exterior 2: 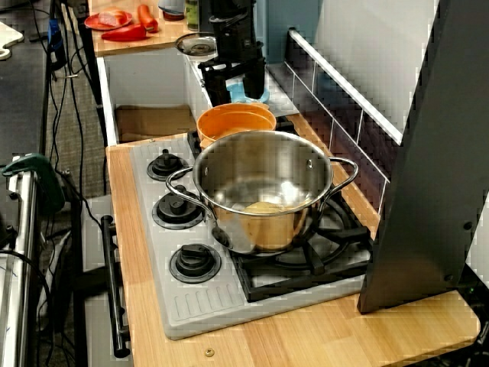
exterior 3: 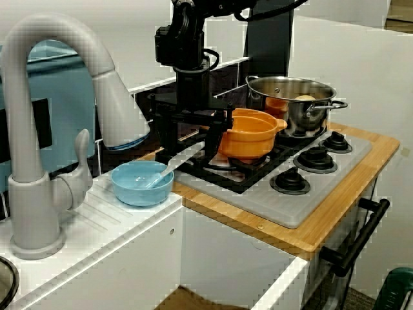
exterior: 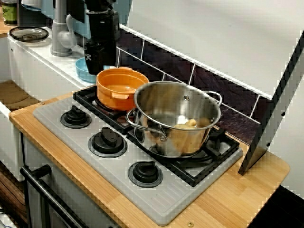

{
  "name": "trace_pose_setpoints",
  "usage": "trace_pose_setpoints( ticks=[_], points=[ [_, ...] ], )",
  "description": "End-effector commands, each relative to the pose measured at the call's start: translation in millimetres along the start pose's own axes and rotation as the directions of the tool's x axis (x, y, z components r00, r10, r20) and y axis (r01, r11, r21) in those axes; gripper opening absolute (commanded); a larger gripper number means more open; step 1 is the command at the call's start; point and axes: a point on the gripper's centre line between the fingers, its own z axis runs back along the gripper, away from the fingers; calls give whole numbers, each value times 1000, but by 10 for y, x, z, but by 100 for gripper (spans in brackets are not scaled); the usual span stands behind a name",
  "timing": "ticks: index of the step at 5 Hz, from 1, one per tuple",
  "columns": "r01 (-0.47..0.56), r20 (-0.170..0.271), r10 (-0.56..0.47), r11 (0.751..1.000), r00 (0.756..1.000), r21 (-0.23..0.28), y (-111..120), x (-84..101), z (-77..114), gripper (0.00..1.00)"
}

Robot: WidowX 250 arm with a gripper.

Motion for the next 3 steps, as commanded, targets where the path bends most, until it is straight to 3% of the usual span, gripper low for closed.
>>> trace_pose_setpoints(
  ticks=[1,3],
  points=[
    [11,-5,-10,999,1000,48,120,65,102,100],
    [4,0,-4,999,1000,37,164,23,79,100]
  ],
)
